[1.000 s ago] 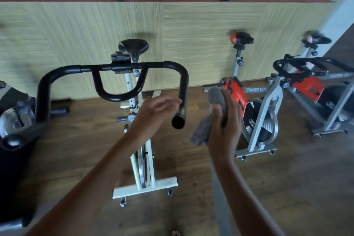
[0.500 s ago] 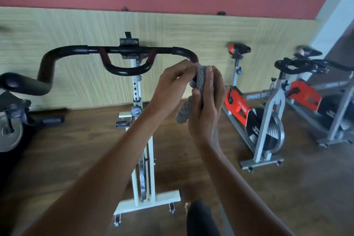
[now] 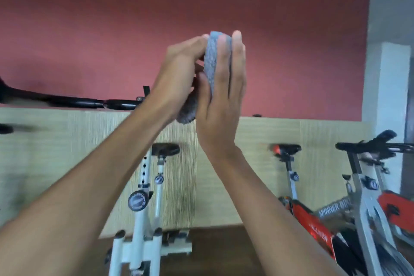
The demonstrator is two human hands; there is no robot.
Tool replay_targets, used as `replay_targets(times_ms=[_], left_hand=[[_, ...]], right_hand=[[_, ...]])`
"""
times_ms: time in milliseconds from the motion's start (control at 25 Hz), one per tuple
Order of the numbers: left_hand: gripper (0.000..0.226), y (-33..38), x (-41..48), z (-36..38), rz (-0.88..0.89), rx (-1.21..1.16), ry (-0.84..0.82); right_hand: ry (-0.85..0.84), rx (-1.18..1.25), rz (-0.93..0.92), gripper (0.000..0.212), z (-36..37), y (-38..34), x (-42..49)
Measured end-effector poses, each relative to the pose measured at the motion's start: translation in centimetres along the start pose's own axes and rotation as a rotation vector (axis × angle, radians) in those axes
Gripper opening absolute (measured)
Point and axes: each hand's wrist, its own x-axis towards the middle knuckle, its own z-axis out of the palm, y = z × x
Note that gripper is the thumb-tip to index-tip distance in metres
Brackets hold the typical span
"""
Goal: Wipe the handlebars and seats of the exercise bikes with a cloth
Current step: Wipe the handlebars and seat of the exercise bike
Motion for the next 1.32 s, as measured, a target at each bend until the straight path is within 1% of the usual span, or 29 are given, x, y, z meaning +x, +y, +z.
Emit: replay_targets(times_ms=[80,120,160,240,320,440,520,560,600,680,760,800,880,1000,1040,1120,1200,1280,1320], left_hand=[[0.036,-0.6,0.3,-0.2,0.046,0.026,0.014],[0.034,-0.9,0.5,-0.4,0.061,0.02,0.007],[0.032,-1.2,0.6,-0.7,0.083,-0.009,-0.007],[0.033,-2.1,0.4,-1.0,0.108,-0.096,-0.019],[0.042,-3.1,-0.2,-0.8,0.123,-0.19,-0.004],[0.058,-4.7,-1.2,-0.6,0.152,-0.316,-0.035],[0.05,-5.5,-1.7,-0.7,0.2,-0.332,-0.081],[0.044,-6.0,-1.8,-1.0,0.243,-0.278,-0.075],[0.039,-6.8,-1.8,-1.3,0.303,-0.147,-0.031],[0.029,-9.4,-1.6,-2.6,0.445,0.271,0.152],[0.024,-13.3,-1.8,-4.5,0.544,0.693,0.34],[0.024,-15.5,-2.0,-5.4,0.585,0.853,0.382],[0.025,-19.2,-2.3,-6.8,0.67,1.072,0.366],[0.025,-22.9,-2.6,-7.4,0.786,1.245,0.304],[0.024,-23.8,-2.5,-7.5,0.772,1.269,0.306],[0.026,-25.4,-2.1,-7.7,0.652,1.285,0.354],[0.043,-27.2,-1.4,-7.9,0.532,1.308,0.423],[0.065,-29.1,-0.9,-8.0,0.489,1.374,0.413],[0.073,-29.8,-0.6,-8.0,0.478,1.408,0.397]], right_hand=[[0.046,-0.144,-0.026,0.046,-0.2,0.5,-0.4],[0.068,-0.199,-0.062,0.046,-0.4,0.9,-0.5],[0.076,-0.205,-0.097,0.046,-0.5,1.2,-0.6],[0.075,-0.129,-0.115,0.046,-0.5,1.4,-0.7],[0.104,-0.056,-0.124,0.046,0.0,1.3,-1.2],[0.166,-0.084,-0.141,0.043,1.5,1.7,-1.6],[0.209,-0.077,-0.245,0.04,2.3,2.7,-1.6],[0.244,-0.076,-0.311,0.038,2.6,3.5,-1.7],[0.265,-0.082,-0.36,0.036,2.8,4.4,-1.7],[0.277,-0.104,-0.42,0.035,3.1,5.9,-2.3],[0.268,-0.128,-0.453,0.04,3.5,7.3,-3.5],[0.256,-0.125,-0.464,0.042,3.8,8.0,-4.0],[0.24,-0.105,-0.484,0.043,4.4,9.0,-4.7],[0.257,-0.059,-0.5,0.041,5.0,10.2,-5.5],[0.265,-0.047,-0.519,0.039,5.2,10.6,-5.7],[0.294,-0.036,-0.577,0.039,5.7,11.8,-5.9],[0.328,-0.017,-0.619,0.048,6.5,13.1,-6.1],[0.373,0.003,-0.634,0.059,7.3,14.2,-6.2],[0.39,0.011,-0.635,0.063,7.7,14.9,-6.3]])
